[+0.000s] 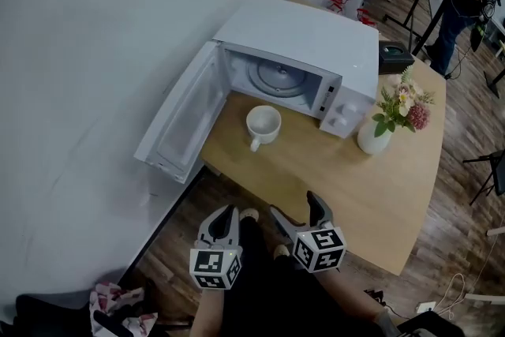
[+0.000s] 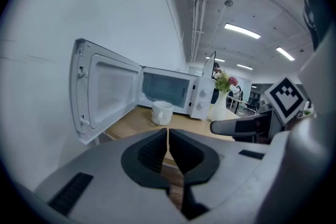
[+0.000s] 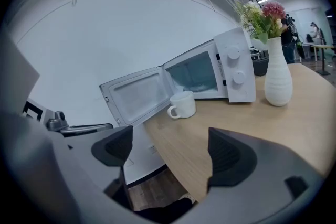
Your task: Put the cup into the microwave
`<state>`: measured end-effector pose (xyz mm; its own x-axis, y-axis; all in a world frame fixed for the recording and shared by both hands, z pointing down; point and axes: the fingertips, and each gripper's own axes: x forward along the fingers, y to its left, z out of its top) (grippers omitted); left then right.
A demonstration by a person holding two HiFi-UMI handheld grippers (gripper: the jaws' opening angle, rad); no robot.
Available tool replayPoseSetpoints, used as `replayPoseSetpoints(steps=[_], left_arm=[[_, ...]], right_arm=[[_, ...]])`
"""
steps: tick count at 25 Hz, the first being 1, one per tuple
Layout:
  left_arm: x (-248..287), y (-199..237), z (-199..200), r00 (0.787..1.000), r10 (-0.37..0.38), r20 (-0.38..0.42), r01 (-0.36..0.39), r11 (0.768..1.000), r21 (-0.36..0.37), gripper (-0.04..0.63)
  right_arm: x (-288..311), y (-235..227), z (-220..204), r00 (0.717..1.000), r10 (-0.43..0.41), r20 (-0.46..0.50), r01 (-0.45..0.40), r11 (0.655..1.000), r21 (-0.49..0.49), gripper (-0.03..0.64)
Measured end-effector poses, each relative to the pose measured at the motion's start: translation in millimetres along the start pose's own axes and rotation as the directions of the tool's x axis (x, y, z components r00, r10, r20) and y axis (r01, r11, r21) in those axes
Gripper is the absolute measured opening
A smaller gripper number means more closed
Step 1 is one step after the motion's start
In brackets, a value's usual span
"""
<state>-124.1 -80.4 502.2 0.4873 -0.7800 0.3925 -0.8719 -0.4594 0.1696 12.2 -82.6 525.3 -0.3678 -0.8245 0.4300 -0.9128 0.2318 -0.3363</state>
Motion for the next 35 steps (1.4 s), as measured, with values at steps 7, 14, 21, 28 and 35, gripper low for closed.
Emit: replayPoseSetpoints(steps=[7, 14, 21, 28, 35], left_arm=[[24, 19, 17, 0.999, -0.043, -0.014, 0.043, 0.999, 0.021, 0.011], [51, 37, 29, 0.997, -0.067, -0.029, 0.067, 0.998, 0.021, 0.011], [76, 55, 37, 0.994, -0.094, -0.053, 0.095, 0.995, 0.013, 0.011], [96, 71, 40, 0.988, -0.129, -0.082, 0.131, 0.991, 0.016, 0.011], [119, 82, 48, 0.980, -0.177, -0.091, 0.179, 0.984, 0.013, 0.011]], right_arm=[[37, 4, 8, 0.999, -0.040, -0.005, 0.040, 0.999, 0.009, 0.439], [68, 1, 16, 0.996, -0.094, 0.003, 0.094, 0.995, 0.022, 0.439], [97, 4, 19, 0.990, -0.144, -0.005, 0.144, 0.989, 0.046, 0.439], [131, 7, 18, 0.985, -0.172, -0.017, 0.172, 0.981, 0.089, 0.439], [159, 6, 21, 0.970, -0.244, -0.011, 0.244, 0.967, 0.077, 0.440]])
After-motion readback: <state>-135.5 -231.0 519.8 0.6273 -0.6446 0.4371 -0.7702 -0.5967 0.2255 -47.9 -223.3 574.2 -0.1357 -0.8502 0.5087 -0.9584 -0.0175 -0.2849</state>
